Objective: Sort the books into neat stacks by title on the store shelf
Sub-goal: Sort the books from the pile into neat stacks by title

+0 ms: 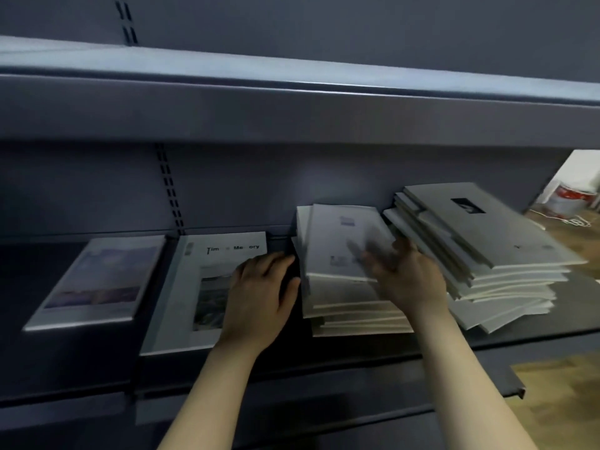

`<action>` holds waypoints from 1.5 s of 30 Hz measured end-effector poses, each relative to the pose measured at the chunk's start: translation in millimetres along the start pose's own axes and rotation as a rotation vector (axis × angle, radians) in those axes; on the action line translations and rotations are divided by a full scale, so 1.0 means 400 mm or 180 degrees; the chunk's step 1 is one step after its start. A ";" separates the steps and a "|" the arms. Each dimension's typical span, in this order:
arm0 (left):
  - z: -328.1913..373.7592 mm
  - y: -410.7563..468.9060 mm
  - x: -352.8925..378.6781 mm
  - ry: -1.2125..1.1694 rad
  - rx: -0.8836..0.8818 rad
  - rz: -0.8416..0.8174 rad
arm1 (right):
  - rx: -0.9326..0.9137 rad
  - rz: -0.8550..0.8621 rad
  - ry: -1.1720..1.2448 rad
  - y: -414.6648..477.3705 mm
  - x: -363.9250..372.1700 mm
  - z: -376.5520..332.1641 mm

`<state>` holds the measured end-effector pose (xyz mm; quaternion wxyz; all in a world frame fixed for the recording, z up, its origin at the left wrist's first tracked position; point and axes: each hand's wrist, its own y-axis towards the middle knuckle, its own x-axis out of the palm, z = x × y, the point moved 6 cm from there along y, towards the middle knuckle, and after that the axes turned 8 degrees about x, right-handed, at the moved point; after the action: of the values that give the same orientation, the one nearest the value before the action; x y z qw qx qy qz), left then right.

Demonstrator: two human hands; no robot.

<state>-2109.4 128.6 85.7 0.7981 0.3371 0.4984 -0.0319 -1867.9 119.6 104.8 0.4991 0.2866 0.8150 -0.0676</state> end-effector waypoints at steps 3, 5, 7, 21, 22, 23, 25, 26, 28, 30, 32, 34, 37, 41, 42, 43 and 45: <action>0.040 0.027 0.018 0.0064 0.0092 0.0027 | -0.0042 -0.0087 -0.0030 0.018 0.012 0.013; 0.061 0.040 0.023 0.0057 0.0095 0.0056 | -0.0131 -0.0118 0.0012 0.031 0.011 0.013; 0.077 0.046 0.030 0.0028 0.0079 0.0069 | -0.0197 -0.0151 0.0148 0.042 0.003 0.009; 0.173 0.030 0.012 0.0280 -0.0146 -0.0100 | -0.0072 -0.2187 0.3478 0.004 0.000 -0.099; 0.168 0.024 0.000 0.0234 -0.0264 0.0016 | -0.0191 -0.2266 0.3521 -0.013 -0.003 -0.127; 0.158 0.018 -0.011 0.0218 -0.0385 0.0132 | -0.0305 -0.2389 0.3568 -0.034 -0.005 -0.155; 0.125 -0.005 -0.035 0.0212 -0.0639 0.0294 | -0.0432 -0.2551 0.3636 -0.077 0.001 -0.209; 0.106 -0.018 -0.047 0.0094 -0.0717 0.0446 | -0.0454 -0.2591 0.3658 -0.092 0.008 -0.229; 0.057 -0.055 -0.086 -0.0527 -0.1009 0.0969 | -0.0453 -0.2722 0.3597 -0.127 0.042 -0.269; 0.009 -0.096 -0.112 -0.1562 -0.1498 0.1437 | -0.0504 -0.2686 0.3239 -0.158 0.097 -0.300; -0.025 -0.124 -0.132 -0.2403 -0.1764 0.1905 | -0.0669 -0.2263 0.2524 -0.175 0.156 -0.312; -0.058 -0.142 -0.145 -0.3214 -0.1925 0.2208 | -0.0536 -0.2490 0.2448 -0.213 0.218 -0.339; -0.117 -0.166 -0.163 -0.3717 -0.2022 0.2304 | -0.0196 -0.3402 0.3376 -0.292 0.285 -0.411; -0.201 -0.201 -0.209 -0.3310 -0.1574 0.1831 | -0.0049 -0.3357 0.4075 -0.334 0.336 -0.490; -0.231 -0.215 -0.224 -0.3163 -0.1484 0.1673 | -0.0022 -0.3299 0.4160 -0.339 0.348 -0.507; -0.262 -0.231 -0.239 -0.2985 -0.1425 0.1511 | -0.0025 -0.3199 0.4174 -0.340 0.357 -0.523; -0.338 -0.273 -0.267 -0.2179 -0.1260 0.1141 | -0.0018 -0.2912 0.3985 -0.339 0.373 -0.550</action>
<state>-2309.9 91.1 80.6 0.9595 0.2288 0.1352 0.0934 -2161.0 154.2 62.2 -0.1313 -0.0950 0.9826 -0.0903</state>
